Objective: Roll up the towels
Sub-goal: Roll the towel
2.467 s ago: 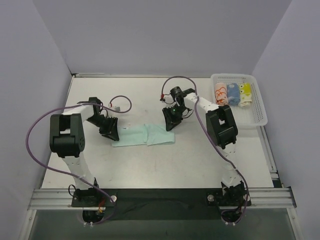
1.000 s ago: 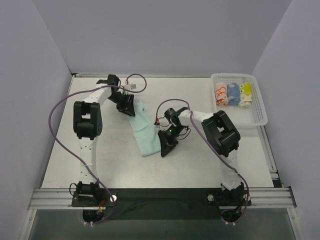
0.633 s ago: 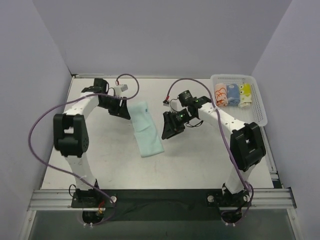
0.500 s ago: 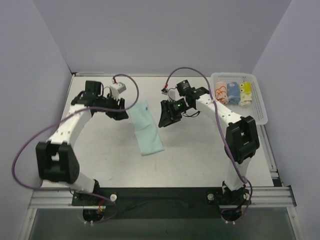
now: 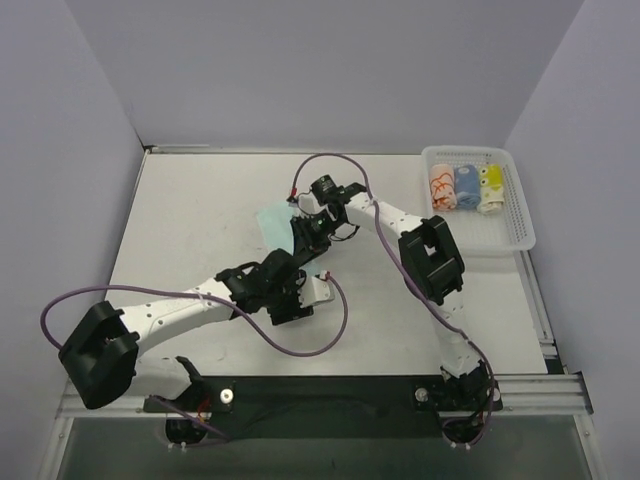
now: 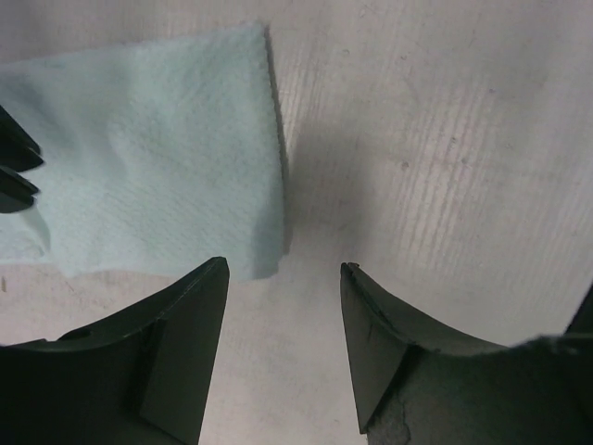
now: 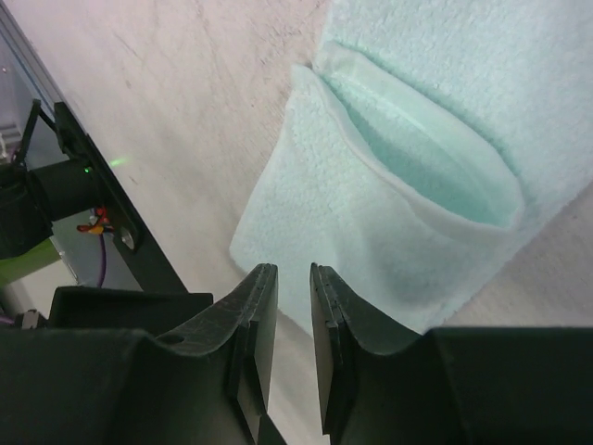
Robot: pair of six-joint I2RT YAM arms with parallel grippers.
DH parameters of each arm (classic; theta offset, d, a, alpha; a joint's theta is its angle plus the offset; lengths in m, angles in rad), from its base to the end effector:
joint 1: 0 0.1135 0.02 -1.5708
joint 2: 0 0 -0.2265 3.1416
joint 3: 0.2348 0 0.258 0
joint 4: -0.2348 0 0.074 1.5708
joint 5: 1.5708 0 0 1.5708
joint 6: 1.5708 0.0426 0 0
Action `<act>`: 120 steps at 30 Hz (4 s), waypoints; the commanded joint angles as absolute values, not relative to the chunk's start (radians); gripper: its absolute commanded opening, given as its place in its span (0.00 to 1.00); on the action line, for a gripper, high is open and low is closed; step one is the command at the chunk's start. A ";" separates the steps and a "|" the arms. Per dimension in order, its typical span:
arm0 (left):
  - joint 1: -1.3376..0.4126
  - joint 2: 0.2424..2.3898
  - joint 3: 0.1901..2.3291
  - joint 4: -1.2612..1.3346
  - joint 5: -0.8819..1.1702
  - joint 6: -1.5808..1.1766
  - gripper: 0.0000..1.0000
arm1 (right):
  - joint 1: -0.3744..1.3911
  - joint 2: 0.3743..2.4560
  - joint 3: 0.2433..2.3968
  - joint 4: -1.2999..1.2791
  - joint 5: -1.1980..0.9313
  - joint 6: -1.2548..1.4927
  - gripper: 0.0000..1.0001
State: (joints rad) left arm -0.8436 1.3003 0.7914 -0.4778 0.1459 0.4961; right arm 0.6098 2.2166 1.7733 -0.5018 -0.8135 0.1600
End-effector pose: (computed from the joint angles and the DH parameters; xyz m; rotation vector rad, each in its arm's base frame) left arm 0.1761 -0.2072 0.1650 1.6418 1.9818 -0.3189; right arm 0.3669 0.2941 0.1573 -0.9159 2.4089 1.3291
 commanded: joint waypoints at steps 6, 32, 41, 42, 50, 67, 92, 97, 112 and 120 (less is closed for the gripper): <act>-0.945 1.446 0.801 -0.319 -0.054 0.578 0.60 | 0.618 2.266 1.767 -0.512 -0.772 0.135 0.21; -0.940 1.310 0.857 -0.643 0.400 0.560 0.00 | 0.598 2.056 1.592 -0.517 -0.769 0.098 0.33; -0.711 1.425 1.007 -0.750 0.632 0.558 0.00 | 0.499 1.968 1.609 -0.572 -0.773 0.015 0.55; -0.678 1.446 1.025 -0.759 0.652 0.558 0.00 | 0.489 1.964 1.614 -0.578 -0.772 0.012 0.57; -0.462 1.713 1.178 -0.795 0.739 0.555 0.00 | 0.460 1.927 1.600 -0.604 -0.828 0.011 0.57; -0.351 1.947 1.316 -0.787 0.761 0.543 0.09 | 0.532 1.999 1.459 -0.546 -0.959 0.112 0.58; -0.707 1.390 0.977 -0.511 0.218 0.561 0.64 | 0.569 2.209 1.503 -0.494 -0.943 0.308 0.32; -0.834 1.443 0.950 -0.442 0.065 0.627 0.64 | 0.568 2.214 1.503 -0.492 -0.953 0.321 0.32; -0.856 1.648 0.917 -0.397 -0.011 0.657 0.42 | 0.538 2.211 1.502 -0.489 -0.997 0.342 0.30; -0.735 1.705 1.066 -0.705 0.395 0.736 0.07 | 0.370 2.033 1.459 -0.500 -0.953 0.241 0.49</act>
State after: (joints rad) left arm -0.7860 1.6550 0.9890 -0.5179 0.1719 0.6880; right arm 0.4725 2.1803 1.4670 -0.4675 -0.9665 0.3080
